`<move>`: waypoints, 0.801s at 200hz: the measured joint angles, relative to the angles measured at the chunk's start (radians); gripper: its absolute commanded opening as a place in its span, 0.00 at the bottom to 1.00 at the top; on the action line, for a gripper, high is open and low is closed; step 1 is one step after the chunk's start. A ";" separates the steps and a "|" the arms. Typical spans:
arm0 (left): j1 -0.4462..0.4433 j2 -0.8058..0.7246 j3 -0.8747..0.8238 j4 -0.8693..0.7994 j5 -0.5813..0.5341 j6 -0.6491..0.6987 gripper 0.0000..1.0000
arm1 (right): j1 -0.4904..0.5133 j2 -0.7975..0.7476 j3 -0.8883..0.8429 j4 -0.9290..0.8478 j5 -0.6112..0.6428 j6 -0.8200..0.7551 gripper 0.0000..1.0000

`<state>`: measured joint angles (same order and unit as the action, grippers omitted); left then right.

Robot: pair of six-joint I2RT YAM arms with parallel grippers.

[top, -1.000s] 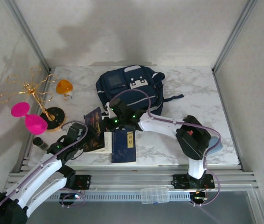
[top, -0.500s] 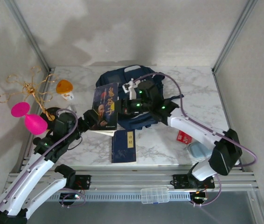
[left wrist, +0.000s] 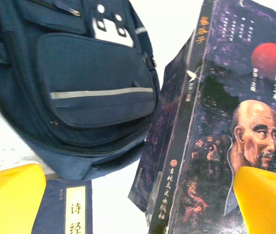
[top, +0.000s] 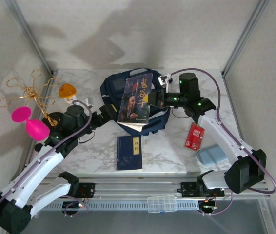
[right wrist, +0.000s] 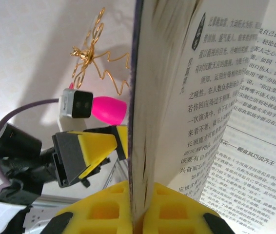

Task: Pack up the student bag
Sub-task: Pick up the book from the bottom-left of the table.

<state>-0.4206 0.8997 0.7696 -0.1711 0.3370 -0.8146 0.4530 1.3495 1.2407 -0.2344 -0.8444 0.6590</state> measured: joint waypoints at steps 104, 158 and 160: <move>-0.046 0.187 -0.022 0.422 0.247 0.032 0.75 | -0.032 -0.035 -0.065 0.043 -0.185 -0.019 0.00; -0.062 0.216 -0.022 0.494 0.273 0.006 0.45 | -0.063 -0.035 -0.082 0.053 -0.212 -0.039 0.00; -0.062 0.216 -0.022 0.495 0.273 0.003 0.43 | -0.066 -0.035 -0.085 0.053 -0.212 -0.040 0.00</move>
<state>-0.4828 1.1160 0.7479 0.3237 0.6102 -0.8116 0.3870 1.3148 1.1557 -0.1814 -1.0561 0.6186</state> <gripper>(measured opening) 0.514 0.074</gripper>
